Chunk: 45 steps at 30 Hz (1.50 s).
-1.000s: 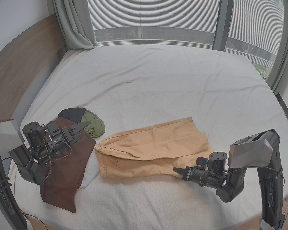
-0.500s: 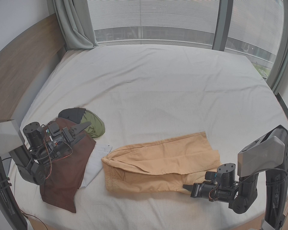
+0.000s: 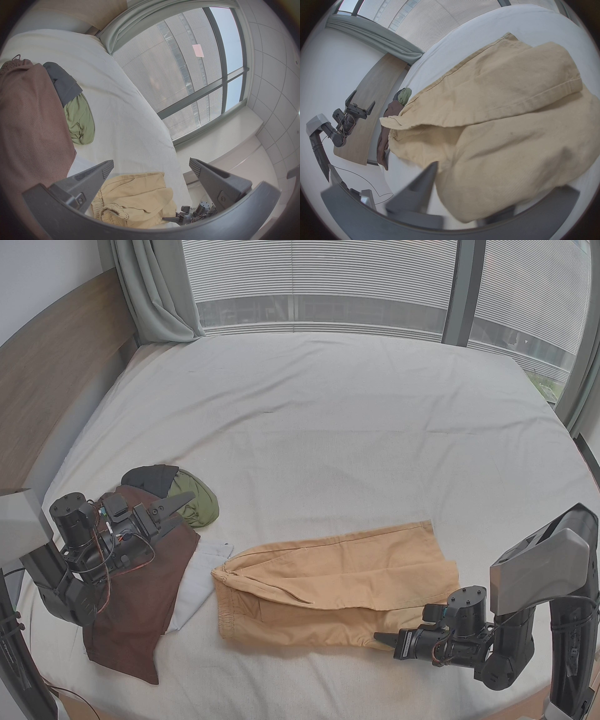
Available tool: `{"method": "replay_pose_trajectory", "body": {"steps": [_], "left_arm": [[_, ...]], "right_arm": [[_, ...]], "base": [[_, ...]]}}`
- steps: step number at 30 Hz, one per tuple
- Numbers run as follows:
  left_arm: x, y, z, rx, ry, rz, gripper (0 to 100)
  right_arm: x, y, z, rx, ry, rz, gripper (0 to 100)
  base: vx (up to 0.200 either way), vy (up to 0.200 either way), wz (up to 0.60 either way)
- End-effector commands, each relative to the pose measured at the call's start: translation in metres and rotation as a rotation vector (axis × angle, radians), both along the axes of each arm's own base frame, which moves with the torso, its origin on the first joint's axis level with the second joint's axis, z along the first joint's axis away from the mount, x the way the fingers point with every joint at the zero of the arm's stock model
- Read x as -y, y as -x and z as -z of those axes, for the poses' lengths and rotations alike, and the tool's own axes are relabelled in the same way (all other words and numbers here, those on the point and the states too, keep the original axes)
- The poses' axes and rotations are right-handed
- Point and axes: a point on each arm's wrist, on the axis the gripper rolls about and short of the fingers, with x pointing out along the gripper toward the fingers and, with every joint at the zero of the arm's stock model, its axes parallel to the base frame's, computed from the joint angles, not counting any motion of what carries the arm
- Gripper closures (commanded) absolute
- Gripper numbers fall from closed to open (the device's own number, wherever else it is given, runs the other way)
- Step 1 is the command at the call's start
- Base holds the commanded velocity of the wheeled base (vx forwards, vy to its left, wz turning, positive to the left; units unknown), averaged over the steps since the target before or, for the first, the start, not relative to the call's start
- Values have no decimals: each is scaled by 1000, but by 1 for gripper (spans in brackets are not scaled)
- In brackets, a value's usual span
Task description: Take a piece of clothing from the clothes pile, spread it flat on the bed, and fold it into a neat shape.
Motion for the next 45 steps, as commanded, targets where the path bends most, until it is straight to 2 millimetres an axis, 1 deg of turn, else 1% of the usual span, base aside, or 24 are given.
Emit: {"method": "replay_pose_trajectory", "body": {"steps": [1,4,5,6,9,13,16,20,23,24,28,29,31,34,39,42,43,45], "left_arm": [[2,0,-1,9,-3,4,0],[1,-1,-2,13,-5,1,0],[1,-1,-1,11,-5,3,0],[1,-1,-1,9,-5,1,0],[1,-1,0,9,-6,3,0],[1,0,-1,9,-6,1,0],[1,0,-1,11,-8,1,0],[2,0,-1,12,-12,3,0],[2,0,-1,15,-12,3,0],[2,0,-1,15,-12,3,0],[2,0,-1,15,-12,3,0],[2,0,-1,15,-12,3,0],[2,-1,0,13,-14,1,0],[2,0,-1,14,-12,1,0],[2,0,-1,14,-12,1,0],[2,-1,1,10,-14,1,0],[2,-1,1,10,-14,1,0],[1,-1,1,9,-14,0,0]], "right_arm": [[1,3,3,-16,10,-1,0],[2,18,-2,-45,21,-37,0],[2,20,-2,-48,23,-40,0],[0,30,-7,-58,26,-74,0],[-4,43,-11,-75,23,-135,0],[-6,55,-23,-61,15,-174,0],[-6,70,-35,-57,-5,-235,0],[-9,76,-47,-25,-39,-269,0],[-10,74,-54,12,-64,-266,0],[-10,70,-57,31,-77,-258,0],[-10,58,-57,40,-100,-227,0],[-10,58,-57,40,-100,-227,0],[-8,46,-44,6,-92,-204,0],[-7,31,-32,-3,-83,-165,0],[-6,14,-21,-6,-83,-127,0],[-5,0,-8,-8,-79,-95,0],[-5,-2,-7,-6,-79,-92,0],[-5,-13,1,-1,-81,-70,0]], "base": [[0,0,0],[0,0,0],[0,0,0],[0,0,0],[0,0,0],[0,0,0],[0,0,0],[0,0,0],[0,0,0],[0,0,0],[0,0,0],[0,0,0],[0,0,0],[0,0,0],[0,0,0],[0,0,0],[0,0,0],[0,0,0]]}}
